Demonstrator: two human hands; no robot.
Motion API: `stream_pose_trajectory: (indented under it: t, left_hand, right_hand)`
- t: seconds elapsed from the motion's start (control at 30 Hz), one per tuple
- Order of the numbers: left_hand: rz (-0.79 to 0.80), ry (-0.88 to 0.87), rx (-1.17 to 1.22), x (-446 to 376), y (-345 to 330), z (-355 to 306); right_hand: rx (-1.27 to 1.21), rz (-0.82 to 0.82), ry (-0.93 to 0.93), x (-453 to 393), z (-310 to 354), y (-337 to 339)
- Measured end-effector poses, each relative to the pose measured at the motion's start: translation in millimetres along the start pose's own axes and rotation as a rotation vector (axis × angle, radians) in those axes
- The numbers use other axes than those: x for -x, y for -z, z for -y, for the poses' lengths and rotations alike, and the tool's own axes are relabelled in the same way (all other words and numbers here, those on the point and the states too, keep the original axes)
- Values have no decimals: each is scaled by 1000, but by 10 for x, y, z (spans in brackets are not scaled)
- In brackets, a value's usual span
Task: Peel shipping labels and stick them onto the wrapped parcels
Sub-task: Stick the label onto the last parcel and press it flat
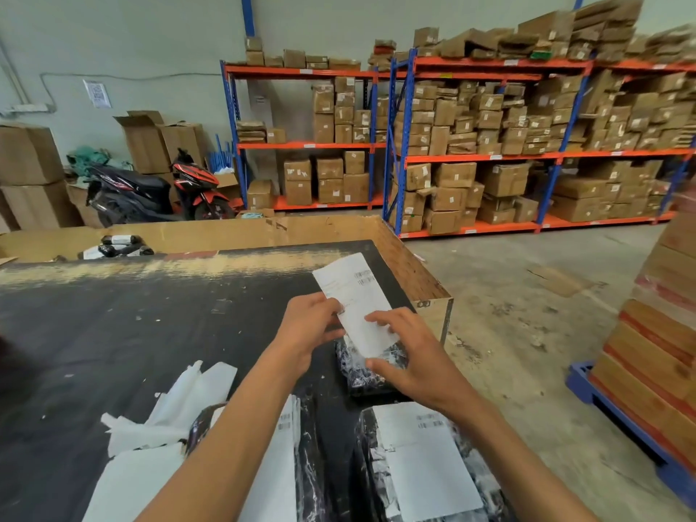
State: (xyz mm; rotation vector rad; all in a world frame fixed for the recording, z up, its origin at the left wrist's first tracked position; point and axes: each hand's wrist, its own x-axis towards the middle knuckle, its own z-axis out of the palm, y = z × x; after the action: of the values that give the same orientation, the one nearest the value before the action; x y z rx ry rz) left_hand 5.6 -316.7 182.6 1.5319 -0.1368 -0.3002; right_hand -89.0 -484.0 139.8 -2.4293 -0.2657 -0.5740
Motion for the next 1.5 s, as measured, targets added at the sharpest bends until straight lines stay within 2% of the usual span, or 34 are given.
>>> stream_pose_trajectory:
  t: [0.1,0.13,0.2,0.3,0.37,0.47,0.73,1.0,1.13,1.5]
  left_hand:
    - [17,-10,-47,-107,-134,63]
    - [19,-24,-67,-148,-168,79]
    - [50,-39,-127,-225,-198,102]
    - [195,-16,-254,-335,-230,145]
    - [281,-8,-301,-403,-258,178]
    - [297,11,-346,-548,-287,243]
    - [211,132,-570,-1014,-345,591]
    - [203,282,-679,-1364,-406,904]
    - [256,334,-755,-1446,-459,1019]
    - [194,324,-876,-1553,-500,1139]
  right_hand:
    - [-118,211,-102,13,-249,97]
    - [-185,225,-144,0,-336,120]
    - [-335,106,-280,-69,-483,138]
    - [-492,-95,-507,-234,-720,143]
    - [-541,-73,-541,-306,-869,106]
    - [-629,-45,-568,-368,-1012,18]
    - [-524,43,-667,-614,-1359,-266]
    - [-397,152,-739,-738,-1791,-638]
    - [-364,155,-768,-729,-1905,-770]
    - [-269,151,-714,-705,-1984,-862]
